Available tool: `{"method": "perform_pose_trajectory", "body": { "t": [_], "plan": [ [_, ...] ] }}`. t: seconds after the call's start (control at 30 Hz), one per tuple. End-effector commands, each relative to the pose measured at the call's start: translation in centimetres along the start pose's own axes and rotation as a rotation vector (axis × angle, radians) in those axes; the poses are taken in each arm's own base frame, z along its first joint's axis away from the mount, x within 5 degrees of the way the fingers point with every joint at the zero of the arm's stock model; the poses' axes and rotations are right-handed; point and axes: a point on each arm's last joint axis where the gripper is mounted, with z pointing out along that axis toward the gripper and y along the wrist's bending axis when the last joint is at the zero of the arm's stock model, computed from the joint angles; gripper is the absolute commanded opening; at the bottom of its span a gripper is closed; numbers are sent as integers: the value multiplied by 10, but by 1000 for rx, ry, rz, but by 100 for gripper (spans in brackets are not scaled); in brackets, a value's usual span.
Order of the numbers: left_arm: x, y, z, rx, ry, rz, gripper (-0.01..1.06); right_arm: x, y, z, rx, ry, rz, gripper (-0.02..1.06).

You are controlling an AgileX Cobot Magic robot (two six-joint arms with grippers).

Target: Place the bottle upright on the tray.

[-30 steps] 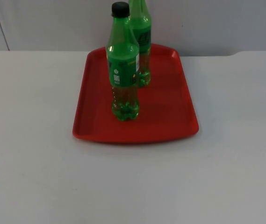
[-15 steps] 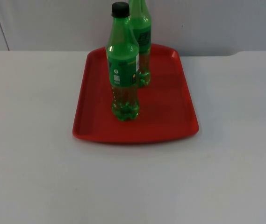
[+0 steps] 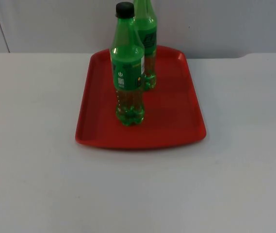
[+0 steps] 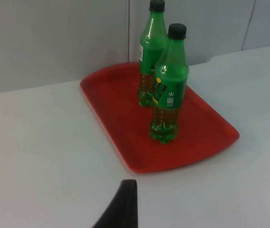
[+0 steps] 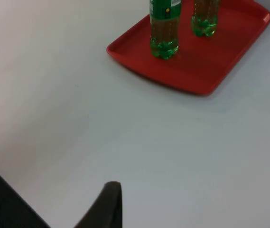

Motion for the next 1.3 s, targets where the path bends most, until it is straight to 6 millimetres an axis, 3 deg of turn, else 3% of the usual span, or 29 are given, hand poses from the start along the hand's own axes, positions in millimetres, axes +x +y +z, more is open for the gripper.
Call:
{"method": "perform_pose_trajectory", "body": {
  "t": [0.0,0.67,1.27],
  "plan": [
    [1,0,0,-4,-7,-5,91,0,0,0,8,-5,3,105],
    [1,0,0,-2,-7,-6,91,0,3,1,397,1,206,105],
    [1,0,0,-2,-7,-6,91,-1,4,1,519,-2,279,105]
  ]
}}
